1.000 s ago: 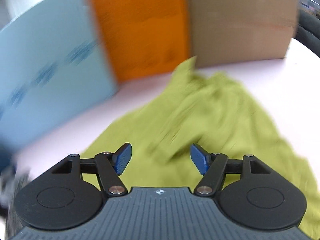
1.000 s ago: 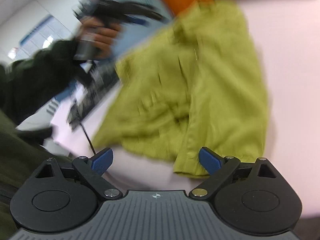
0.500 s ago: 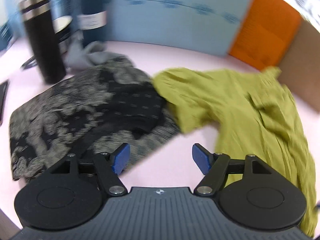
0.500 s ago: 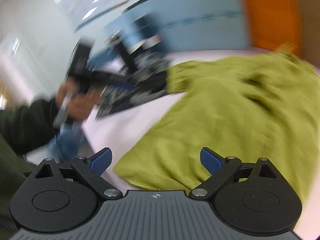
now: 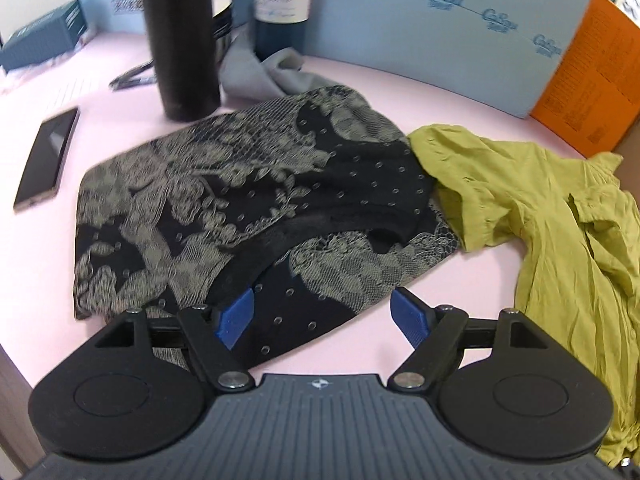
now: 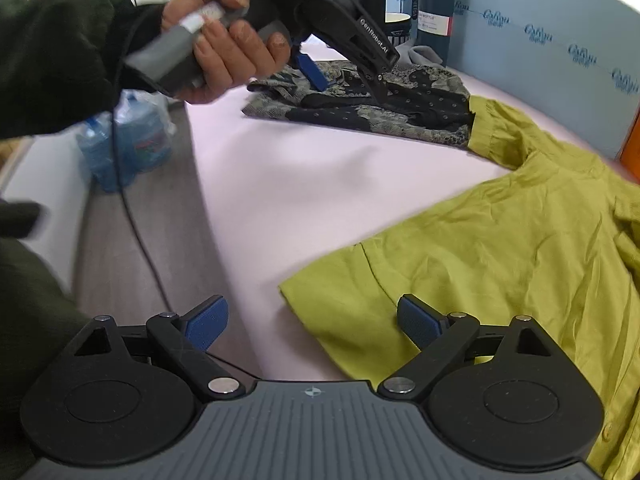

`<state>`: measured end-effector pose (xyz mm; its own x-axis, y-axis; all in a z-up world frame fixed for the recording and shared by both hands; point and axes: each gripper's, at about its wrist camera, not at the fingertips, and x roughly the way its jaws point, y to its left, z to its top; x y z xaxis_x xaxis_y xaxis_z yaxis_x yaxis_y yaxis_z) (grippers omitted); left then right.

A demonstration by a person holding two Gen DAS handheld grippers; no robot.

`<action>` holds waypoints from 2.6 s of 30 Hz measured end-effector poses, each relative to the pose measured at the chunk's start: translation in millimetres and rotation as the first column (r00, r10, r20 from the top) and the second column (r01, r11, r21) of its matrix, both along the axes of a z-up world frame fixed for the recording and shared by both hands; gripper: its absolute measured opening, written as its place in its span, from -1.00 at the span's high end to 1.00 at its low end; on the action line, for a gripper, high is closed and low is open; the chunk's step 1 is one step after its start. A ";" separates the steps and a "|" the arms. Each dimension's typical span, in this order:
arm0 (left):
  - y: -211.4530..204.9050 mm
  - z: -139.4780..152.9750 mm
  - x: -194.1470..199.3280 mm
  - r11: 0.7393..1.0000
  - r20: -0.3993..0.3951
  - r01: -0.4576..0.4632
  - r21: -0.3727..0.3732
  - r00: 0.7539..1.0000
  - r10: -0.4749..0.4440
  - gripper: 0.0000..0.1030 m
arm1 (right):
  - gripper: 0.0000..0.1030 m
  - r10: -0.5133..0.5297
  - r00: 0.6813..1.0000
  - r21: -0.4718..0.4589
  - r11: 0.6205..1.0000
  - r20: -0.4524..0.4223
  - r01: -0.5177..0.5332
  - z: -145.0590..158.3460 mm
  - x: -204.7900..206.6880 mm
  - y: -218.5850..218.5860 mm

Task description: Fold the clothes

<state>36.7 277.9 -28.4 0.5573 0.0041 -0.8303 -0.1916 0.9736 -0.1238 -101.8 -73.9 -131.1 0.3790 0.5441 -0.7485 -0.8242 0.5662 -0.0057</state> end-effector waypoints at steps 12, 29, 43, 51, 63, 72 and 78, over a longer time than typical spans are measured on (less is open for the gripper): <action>7.9 16.6 1.3 0.993 0.087 0.064 -0.104 0.995 -0.055 -0.45 | 0.73 -0.305 0.930 0.189 0.920 -0.204 0.343 -5.8 47.1 -45.7; -67.6 -47.1 90.3 0.861 -0.060 -0.019 -0.508 0.998 -0.013 -0.54 | 0.73 -0.311 0.855 0.568 0.646 -0.414 0.510 47.7 55.2 -129.1; -75.1 -59.7 63.6 0.665 -0.131 -0.333 -0.668 0.933 0.336 -0.65 | 0.73 -0.362 0.828 0.583 0.590 -0.427 0.559 45.4 58.1 -151.6; -72.0 -57.1 87.9 0.667 -0.106 -0.375 -0.644 0.907 0.407 -0.55 | 0.73 -0.366 0.828 0.573 0.599 -0.424 0.559 44.8 59.7 -154.8; -114.8 -9.6 130.6 0.968 0.099 -0.054 -0.246 0.992 0.080 0.86 | 0.73 -0.320 0.735 0.435 0.641 -0.598 0.633 9.9 60.4 -147.5; -248.3 44.8 115.7 0.892 0.318 0.422 0.164 0.833 -0.452 0.86 | 0.73 -0.410 0.666 0.468 0.487 -0.623 0.737 4.8 13.6 -187.8; -348.3 26.7 92.8 0.728 0.265 0.610 0.314 0.680 -0.684 0.86 | 0.73 -0.461 0.612 0.485 0.373 -0.643 0.791 1.5 -17.6 -214.6</action>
